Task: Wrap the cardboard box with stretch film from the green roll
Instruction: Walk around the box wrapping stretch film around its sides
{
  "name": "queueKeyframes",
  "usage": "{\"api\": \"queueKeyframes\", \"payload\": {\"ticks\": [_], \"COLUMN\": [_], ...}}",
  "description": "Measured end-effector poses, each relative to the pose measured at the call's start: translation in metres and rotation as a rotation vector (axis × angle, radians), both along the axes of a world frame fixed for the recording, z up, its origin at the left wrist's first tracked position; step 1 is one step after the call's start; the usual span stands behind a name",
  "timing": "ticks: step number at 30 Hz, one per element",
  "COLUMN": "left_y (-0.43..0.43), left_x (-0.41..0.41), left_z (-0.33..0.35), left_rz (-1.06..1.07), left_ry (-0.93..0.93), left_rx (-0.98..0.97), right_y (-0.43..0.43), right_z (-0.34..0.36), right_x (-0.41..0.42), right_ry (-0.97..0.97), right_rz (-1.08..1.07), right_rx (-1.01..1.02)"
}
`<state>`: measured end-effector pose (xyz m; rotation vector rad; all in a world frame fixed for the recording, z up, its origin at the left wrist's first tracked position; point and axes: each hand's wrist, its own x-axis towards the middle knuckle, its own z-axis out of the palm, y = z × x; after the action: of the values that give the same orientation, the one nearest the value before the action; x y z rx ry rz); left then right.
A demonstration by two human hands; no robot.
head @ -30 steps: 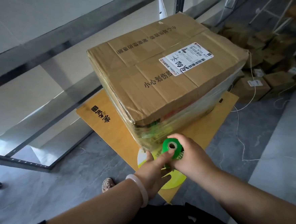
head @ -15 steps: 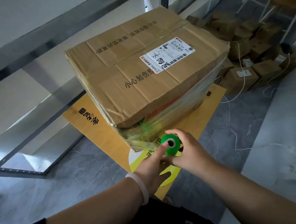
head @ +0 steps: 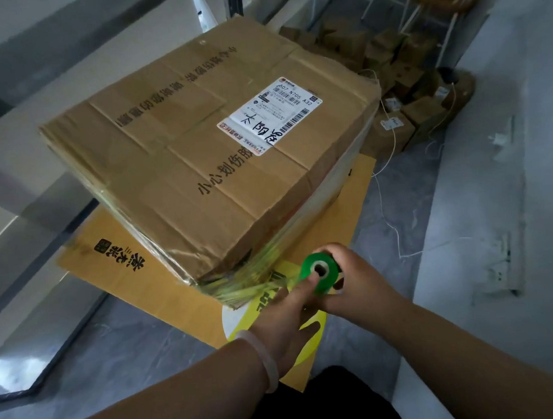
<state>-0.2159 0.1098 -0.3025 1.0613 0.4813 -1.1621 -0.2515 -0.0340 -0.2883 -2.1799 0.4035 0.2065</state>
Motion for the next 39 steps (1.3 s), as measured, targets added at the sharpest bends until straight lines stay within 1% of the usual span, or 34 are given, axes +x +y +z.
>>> {"api": "queueKeyframes", "payload": {"ticks": [6, 8, 11, 13, 15, 19, 21, 23, 26, 30, 34, 37, 39], "left_y": [0.001, -0.002, -0.008, -0.011, -0.016, -0.029, -0.039, -0.050, -0.063, -0.073, -0.077, -0.084, -0.093], "left_x": [0.007, 0.006, 0.013, 0.017, 0.020, 0.014, 0.009, 0.004, -0.002, -0.003, -0.006, -0.012, -0.015], "left_z": [0.000, -0.002, -0.007, -0.010, -0.013, -0.016, -0.015, -0.014, -0.015, -0.016, -0.028, -0.030, -0.021], "left_rz": [-0.010, 0.006, 0.040, 0.098, 0.174, 0.344, 0.446, 0.538, 0.648, 0.713, 0.716, 0.750, 0.812], "left_ry": [-0.006, 0.001, 0.034, 0.055, 0.075, 0.078, 0.063, 0.051, 0.042, 0.004, -0.054, -0.062, -0.052], "left_rx": [-0.005, -0.017, -0.028, -0.024, -0.037, 0.018, 0.045, 0.035, 0.017, -0.010, 0.022, 0.053, 0.065], "right_y": [-0.016, -0.025, -0.037, -0.044, -0.053, -0.071, -0.078, -0.081, -0.083, -0.084, -0.089, -0.089, -0.087], "right_z": [0.005, 0.008, 0.004, -0.002, -0.009, -0.016, -0.021, -0.023, -0.022, -0.018, -0.015, -0.009, -0.005], "right_x": [0.008, 0.016, 0.030, 0.041, 0.052, 0.079, 0.093, 0.105, 0.113, 0.111, 0.117, 0.123, 0.127], "right_ry": [0.062, 0.075, 0.046, 0.016, -0.011, 0.043, 0.065, 0.048, -0.021, -0.061, -0.058, 0.013, 0.051], "right_rz": [0.167, 0.249, 0.320, 0.368, 0.437, 0.712, 0.820, 0.913, 0.969, 0.983, 1.171, 1.194, 1.241], "right_rx": [0.032, 0.010, -0.048, -0.038, 0.039, 0.155, 0.124, 0.056, -0.002, 0.006, 0.006, 0.055, 0.000]}}
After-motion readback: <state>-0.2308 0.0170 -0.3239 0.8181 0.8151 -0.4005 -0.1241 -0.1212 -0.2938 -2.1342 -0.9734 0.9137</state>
